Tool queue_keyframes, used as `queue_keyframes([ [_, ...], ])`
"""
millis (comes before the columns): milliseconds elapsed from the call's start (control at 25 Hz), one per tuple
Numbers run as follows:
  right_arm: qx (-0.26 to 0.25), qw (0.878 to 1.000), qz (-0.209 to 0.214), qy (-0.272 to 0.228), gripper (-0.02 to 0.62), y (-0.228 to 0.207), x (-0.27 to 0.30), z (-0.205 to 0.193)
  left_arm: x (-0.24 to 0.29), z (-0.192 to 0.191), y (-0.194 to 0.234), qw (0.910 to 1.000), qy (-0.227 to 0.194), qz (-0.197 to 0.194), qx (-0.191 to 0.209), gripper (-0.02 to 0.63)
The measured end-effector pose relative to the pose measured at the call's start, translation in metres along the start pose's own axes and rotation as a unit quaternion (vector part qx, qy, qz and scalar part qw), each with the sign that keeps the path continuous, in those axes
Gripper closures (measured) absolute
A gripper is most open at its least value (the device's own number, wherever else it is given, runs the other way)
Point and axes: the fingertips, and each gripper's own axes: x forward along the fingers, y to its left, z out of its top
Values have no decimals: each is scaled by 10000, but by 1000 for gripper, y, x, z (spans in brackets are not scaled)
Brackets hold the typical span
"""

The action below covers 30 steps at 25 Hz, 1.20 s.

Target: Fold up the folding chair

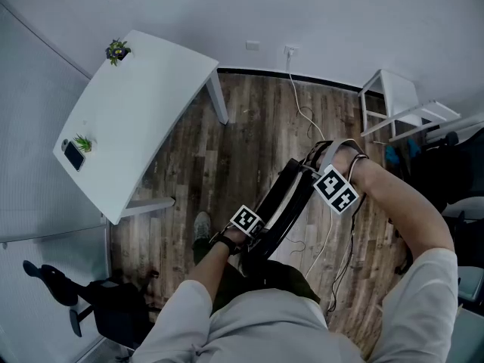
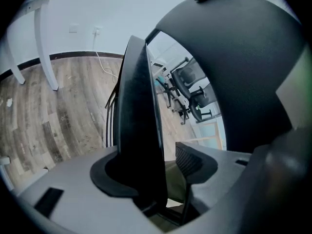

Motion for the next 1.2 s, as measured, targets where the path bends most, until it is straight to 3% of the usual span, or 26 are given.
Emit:
queue_keyframes([
  [320,-91,9999,127,10,515,19,-3,-4,-13,-2,5,9979,-120,596,-221,357],
  [520,-65,9999,108,-9,515,19,-1,-3,-46,38,22,9881,-1313,801,64,368],
  [760,-78,9999,133,-23,515,17,-2,-3,-130,45,-4,9745,-2221,193,-247,341],
  [1040,-64,9999,134,-33,514,15,-1,-3,-189,59,-90,9703,-2288,-46,787,287],
  [1200,-68,9999,137,-44,514,15,-2,-3,-195,59,-109,9704,-2177,328,990,304],
])
